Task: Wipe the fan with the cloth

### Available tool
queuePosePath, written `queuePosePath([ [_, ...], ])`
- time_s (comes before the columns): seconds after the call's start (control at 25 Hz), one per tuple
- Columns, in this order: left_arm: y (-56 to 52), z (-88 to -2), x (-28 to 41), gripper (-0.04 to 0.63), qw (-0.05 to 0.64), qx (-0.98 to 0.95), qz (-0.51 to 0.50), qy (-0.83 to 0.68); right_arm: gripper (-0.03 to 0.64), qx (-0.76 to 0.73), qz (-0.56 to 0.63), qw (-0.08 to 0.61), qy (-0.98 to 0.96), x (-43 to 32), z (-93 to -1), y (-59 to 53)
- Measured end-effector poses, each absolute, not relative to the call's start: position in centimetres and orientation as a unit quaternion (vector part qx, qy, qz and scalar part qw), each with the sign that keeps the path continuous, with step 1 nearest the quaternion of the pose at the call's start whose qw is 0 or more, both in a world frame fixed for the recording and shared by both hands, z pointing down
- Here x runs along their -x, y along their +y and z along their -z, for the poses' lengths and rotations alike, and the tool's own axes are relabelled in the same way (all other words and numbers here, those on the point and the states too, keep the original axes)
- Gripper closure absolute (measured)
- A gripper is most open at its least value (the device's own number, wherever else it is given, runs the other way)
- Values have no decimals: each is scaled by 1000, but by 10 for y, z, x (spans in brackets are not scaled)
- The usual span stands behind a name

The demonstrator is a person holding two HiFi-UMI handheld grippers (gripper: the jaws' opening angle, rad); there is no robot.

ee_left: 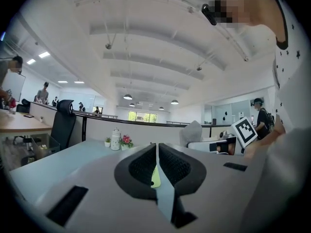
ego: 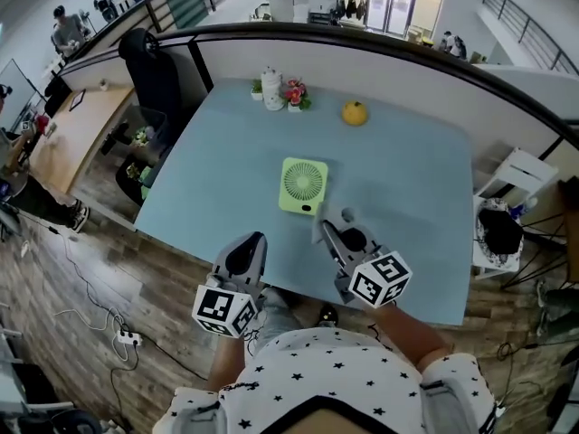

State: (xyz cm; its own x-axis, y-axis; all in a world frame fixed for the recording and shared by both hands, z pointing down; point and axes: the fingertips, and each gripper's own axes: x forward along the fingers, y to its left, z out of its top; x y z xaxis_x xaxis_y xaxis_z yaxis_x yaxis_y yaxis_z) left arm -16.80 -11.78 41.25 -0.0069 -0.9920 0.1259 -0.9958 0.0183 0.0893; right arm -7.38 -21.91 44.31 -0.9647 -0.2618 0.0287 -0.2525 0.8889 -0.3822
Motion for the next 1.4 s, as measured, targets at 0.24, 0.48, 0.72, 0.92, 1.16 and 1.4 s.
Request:
queuePosePath([
  [0.24, -148, -403, 209, 555, 65, -734, -12, -676, 574, 191, 187, 1, 963, 108, -450, -240],
  [0.48, -167, -406, 259, 555, 73, -754, -12, -653, 574, 236, 187, -26, 953, 158, -466, -257],
  [0.72, -174, -414, 306, 555, 83, -762, -1, -642, 575, 264, 181, -72, 945, 205, -493, -271],
  [0.92, -172, -418, 350, 555, 85, -759, 2, -646, 574, 278, 174, -104, 939, 242, -516, -279],
  [1.16, -169, -428, 390, 555, 90, -753, 0, -651, 574, 298, 172, -143, 928, 269, -547, -288],
  [1.4, -176, -437, 403, 555, 101, -762, 5, -640, 574, 320, 179, -164, 916, 280, -563, -301],
])
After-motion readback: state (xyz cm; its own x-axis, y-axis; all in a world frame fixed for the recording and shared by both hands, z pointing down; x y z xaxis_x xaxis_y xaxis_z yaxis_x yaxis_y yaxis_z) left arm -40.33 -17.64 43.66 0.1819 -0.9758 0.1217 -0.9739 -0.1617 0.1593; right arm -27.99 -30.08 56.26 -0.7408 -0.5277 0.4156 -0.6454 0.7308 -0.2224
